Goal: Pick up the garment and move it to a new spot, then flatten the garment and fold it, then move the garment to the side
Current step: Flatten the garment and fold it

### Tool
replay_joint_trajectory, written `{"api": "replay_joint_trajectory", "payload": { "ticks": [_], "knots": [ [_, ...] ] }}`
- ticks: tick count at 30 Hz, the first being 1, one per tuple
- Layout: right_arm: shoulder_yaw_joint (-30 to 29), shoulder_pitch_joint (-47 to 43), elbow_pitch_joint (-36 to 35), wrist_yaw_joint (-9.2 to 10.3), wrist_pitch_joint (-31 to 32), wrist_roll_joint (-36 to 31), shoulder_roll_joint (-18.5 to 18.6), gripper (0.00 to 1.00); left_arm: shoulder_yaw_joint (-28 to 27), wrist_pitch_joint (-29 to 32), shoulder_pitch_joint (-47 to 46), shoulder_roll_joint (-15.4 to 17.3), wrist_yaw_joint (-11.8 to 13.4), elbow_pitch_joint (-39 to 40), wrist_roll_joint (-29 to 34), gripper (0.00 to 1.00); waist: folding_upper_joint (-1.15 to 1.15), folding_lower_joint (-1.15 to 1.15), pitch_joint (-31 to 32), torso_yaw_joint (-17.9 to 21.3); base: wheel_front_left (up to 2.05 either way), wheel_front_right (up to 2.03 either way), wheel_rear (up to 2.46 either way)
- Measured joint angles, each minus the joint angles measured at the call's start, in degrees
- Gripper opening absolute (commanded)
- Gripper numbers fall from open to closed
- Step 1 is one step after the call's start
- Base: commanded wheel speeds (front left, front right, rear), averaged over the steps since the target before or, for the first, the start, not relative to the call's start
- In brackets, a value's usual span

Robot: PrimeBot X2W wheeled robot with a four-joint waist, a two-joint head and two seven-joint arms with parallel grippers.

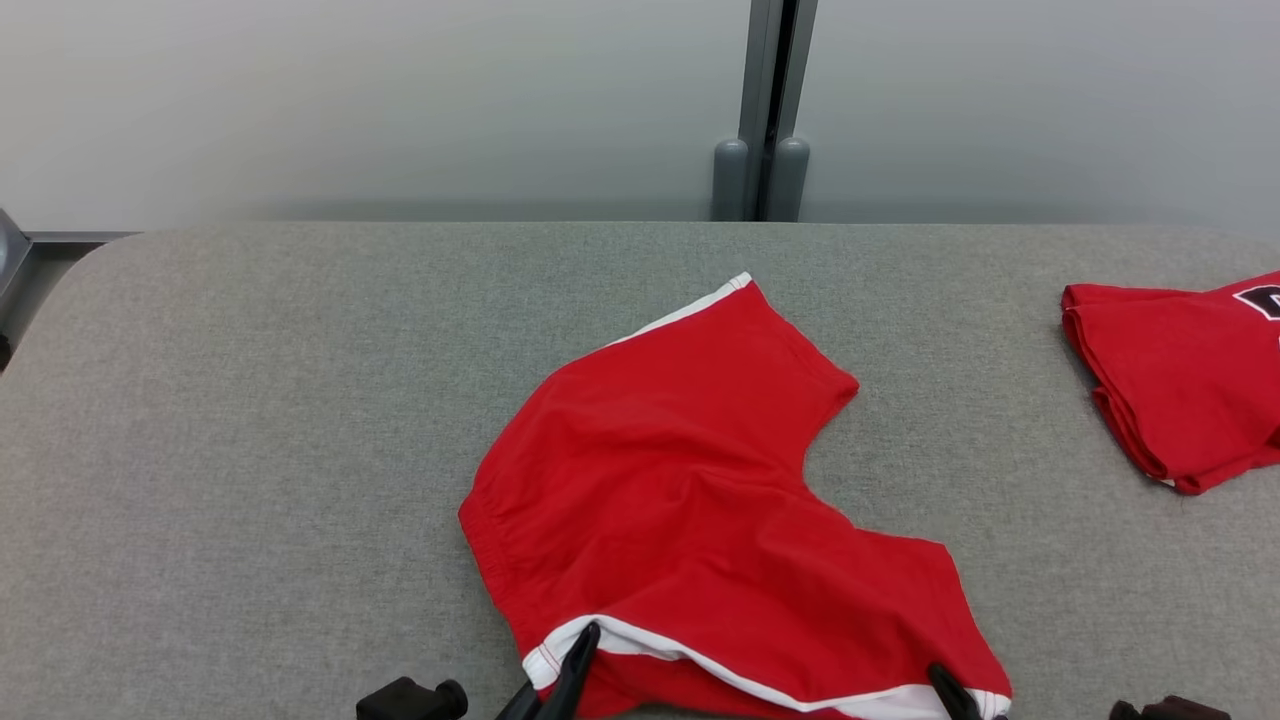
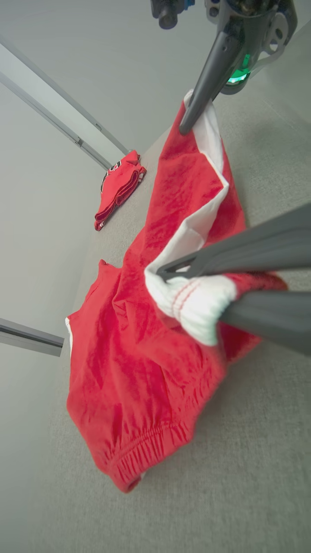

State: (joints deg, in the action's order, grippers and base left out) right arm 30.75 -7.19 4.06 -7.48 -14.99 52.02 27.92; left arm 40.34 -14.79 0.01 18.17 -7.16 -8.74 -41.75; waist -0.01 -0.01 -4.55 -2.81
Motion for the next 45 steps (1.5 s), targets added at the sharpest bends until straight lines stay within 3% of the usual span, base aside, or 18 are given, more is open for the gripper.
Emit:
{"api": "replay_joint_trajectory", "payload": {
  "ticks": [8, 20, 34, 45],
  "knots": [
    [-6.3, -1.1, -2.2, 0.0, 2.0, -2.2, -1.0, 0.0, -0.9, 0.1, 0.4, 0.3, 0.9, 1.5, -0.6, 0.0, 0.01, 0.0, -0.5, -0.2, 0.0, 0.0, 0.0],
    [-8.6, 18.5, -0.2, 0.0, 7.4, -6.2, -0.5, 0.0, -4.5, 0.0, -8.6, -3.0, 0.9, 0.8, -1.1, 0.0, 0.02, 0.02, -5.1, -3.1, 0.0, 0.0, 0.0],
    [-2.2, 48.2, 18.6, 0.0, 14.5, -4.8, -0.2, 0.0, -9.1, -0.2, -22.8, -9.3, 0.0, -7.1, -0.9, 0.0, 0.04, 0.03, -15.5, -7.8, 0.0, 0.0, 0.0],
    [5.8, 63.8, 33.0, 0.0, 15.2, -3.9, -1.5, 0.0, -9.3, -0.2, -28.8, -12.0, -0.2, -10.6, -0.3, 0.0, 0.04, 0.02, -21.4, -10.7, 0.0, 0.0, 0.0]
  ]
}}
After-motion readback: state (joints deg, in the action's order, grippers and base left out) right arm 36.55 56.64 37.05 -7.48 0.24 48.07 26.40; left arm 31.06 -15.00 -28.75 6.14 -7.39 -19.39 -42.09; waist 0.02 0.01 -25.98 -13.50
